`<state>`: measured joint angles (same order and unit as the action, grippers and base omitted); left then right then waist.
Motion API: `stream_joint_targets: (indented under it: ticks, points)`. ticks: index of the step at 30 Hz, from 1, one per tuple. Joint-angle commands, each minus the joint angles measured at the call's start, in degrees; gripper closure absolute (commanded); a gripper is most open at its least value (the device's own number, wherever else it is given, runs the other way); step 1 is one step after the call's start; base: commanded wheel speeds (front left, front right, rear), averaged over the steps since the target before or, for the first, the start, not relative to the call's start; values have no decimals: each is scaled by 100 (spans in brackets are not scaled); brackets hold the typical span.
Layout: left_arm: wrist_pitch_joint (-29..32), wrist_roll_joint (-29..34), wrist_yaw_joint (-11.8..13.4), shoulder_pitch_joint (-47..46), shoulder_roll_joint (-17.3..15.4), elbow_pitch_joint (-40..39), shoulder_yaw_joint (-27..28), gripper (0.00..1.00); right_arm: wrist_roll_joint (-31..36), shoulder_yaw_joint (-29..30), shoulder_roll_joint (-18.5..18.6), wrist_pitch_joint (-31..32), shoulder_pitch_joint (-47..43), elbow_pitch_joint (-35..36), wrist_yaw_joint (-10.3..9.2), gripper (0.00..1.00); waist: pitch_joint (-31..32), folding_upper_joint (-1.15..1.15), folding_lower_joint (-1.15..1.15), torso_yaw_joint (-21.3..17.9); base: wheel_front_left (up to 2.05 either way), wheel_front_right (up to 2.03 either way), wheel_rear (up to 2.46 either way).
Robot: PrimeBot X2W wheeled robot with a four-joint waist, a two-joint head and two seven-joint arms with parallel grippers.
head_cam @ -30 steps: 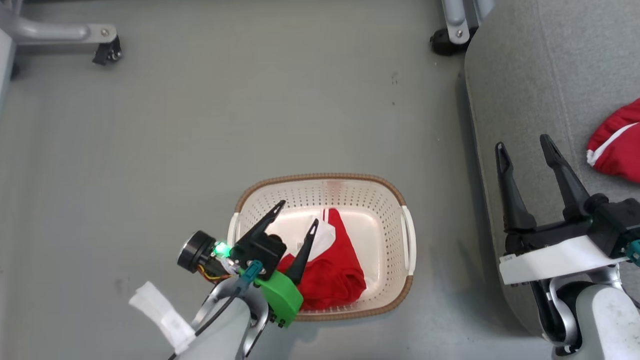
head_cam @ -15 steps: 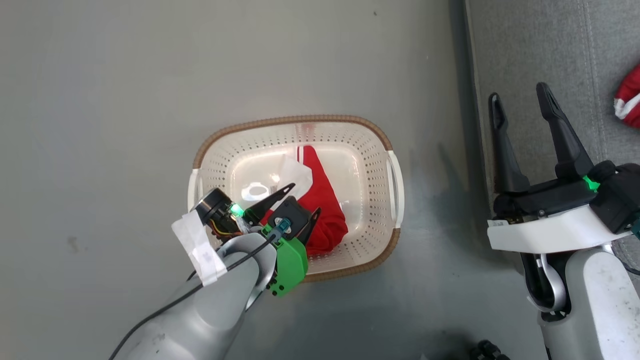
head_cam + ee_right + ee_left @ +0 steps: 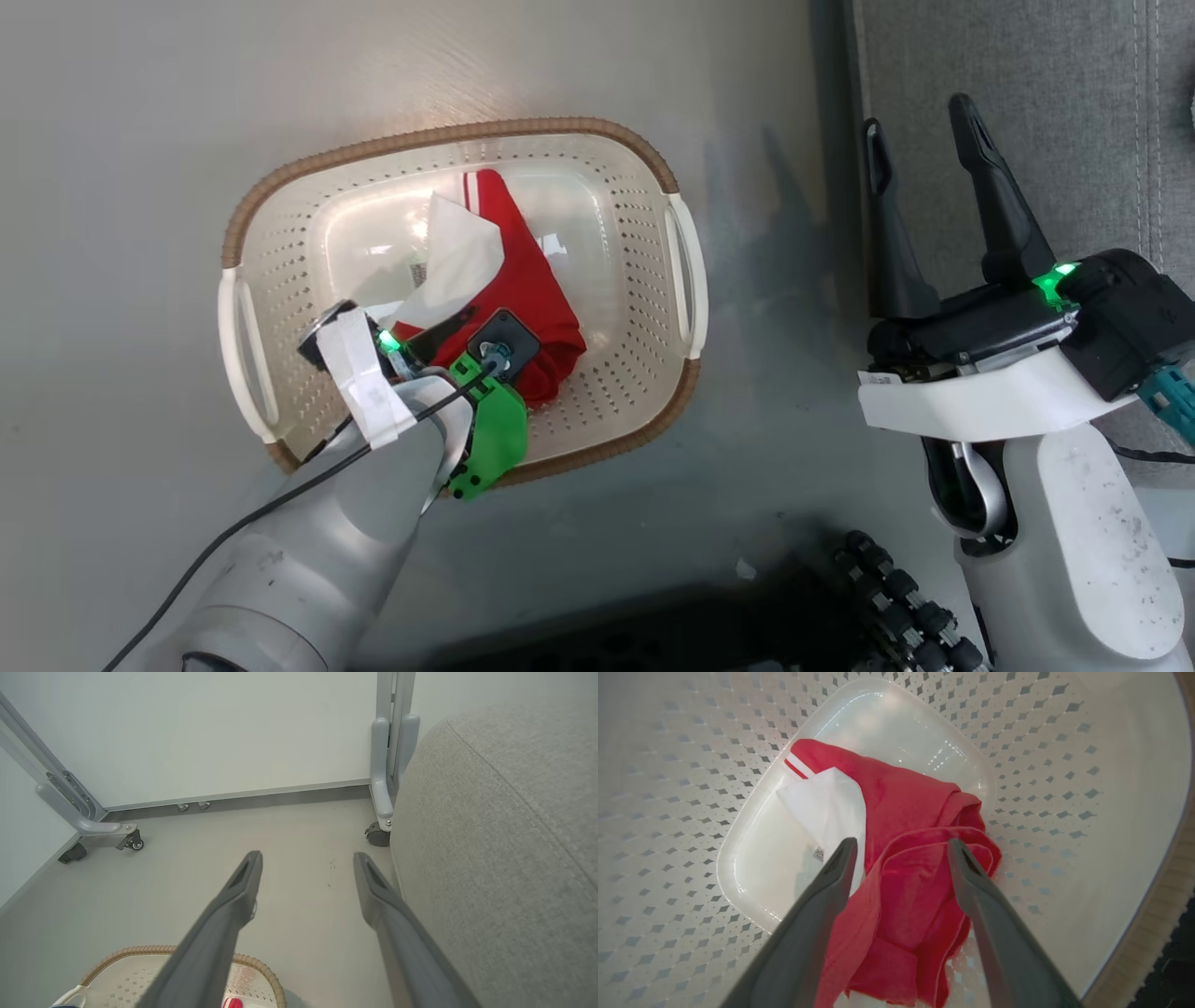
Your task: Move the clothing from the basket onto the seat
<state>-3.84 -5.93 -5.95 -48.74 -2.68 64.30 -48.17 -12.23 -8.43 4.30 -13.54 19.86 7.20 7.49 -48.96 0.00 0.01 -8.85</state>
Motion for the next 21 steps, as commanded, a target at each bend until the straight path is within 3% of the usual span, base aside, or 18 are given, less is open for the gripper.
stream_joint_targets:
  ticks: [1,21]
  points:
    - [25,17,48,-170,-48,95,-3,0,-54,-34,-24,-55,112,-39,0,0,-426,0,-1,-378,0,0,0]
    - [1221,58,-2,-681,-404,891,-282,0,-434,-383,-132,-166,491,-293,0,0,-927,0,-1,-880,0,0,0]
